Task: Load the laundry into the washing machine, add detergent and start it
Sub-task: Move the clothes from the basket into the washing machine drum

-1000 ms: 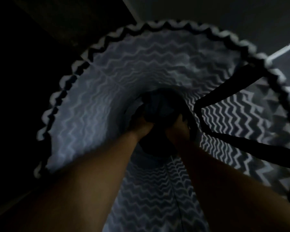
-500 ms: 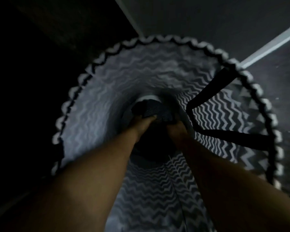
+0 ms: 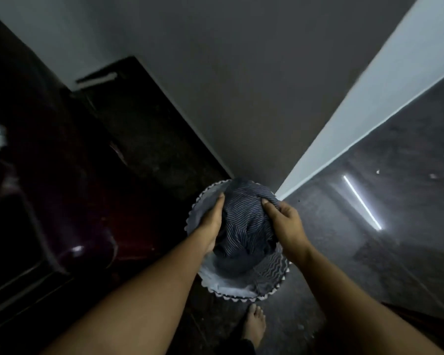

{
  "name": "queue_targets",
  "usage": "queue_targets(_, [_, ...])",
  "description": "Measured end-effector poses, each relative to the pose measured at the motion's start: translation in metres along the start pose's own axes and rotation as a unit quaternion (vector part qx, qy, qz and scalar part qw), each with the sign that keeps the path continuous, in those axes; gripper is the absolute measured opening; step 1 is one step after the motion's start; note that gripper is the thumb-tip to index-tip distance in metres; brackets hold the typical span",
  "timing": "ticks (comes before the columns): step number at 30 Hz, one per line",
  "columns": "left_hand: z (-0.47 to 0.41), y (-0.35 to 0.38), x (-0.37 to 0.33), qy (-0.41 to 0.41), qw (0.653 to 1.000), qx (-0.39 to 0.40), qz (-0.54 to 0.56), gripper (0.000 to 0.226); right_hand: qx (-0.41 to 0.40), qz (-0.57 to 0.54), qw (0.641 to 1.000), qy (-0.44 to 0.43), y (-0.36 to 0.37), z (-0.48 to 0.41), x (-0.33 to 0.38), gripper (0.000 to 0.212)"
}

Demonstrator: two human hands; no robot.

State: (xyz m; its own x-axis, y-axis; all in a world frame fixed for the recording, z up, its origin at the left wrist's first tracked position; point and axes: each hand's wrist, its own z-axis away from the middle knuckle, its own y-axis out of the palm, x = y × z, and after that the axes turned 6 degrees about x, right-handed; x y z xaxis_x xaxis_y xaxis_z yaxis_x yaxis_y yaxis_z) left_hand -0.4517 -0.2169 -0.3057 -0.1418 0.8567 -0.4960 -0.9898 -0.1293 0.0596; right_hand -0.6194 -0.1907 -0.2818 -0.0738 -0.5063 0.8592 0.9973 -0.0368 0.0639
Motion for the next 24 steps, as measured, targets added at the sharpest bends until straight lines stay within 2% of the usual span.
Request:
queue_targets(6, [0.171, -0.007, -0.078, 0.071, 0.995, 0.050, -0.058, 0.041, 0.009, 0.048, 0.993, -0.112, 0.018, 0.110, 0.160, 0.015])
queue_targets(13, [0.264, -0.034, -0.133, 0.214, 0.967, 0.069, -0.119, 0.030, 0.021, 0.164, 0.965, -0.202, 0.036, 0.188, 0.261, 0.020])
queue_targets(16, [0.298, -0.045, -0.148, 0.259, 0.940, 0.086, -0.206, 0.034, 0.015, 0.167, 0.954, -0.248, 0.047, 0.211, 0.296, 0.020])
queue_targets(19, [0.323, -0.056, -0.159, 0.299, 0.904, 0.105, -0.286, 0.052, 0.013, 0.170, 0.946, -0.277, 0.059, 0.230, 0.328, 0.019])
queue_targets(21, [0.332, -0.063, -0.169, 0.320, 0.882, 0.124, -0.324, 0.069, 0.013, 0.173, 0.938, -0.299, 0.069, 0.242, 0.349, 0.019])
queue_targets(24, [0.349, -0.069, -0.186, 0.336, 0.866, 0.114, -0.351, 0.072, 0.001, 0.188, 0.919, -0.345, 0.088, 0.258, 0.383, 0.018])
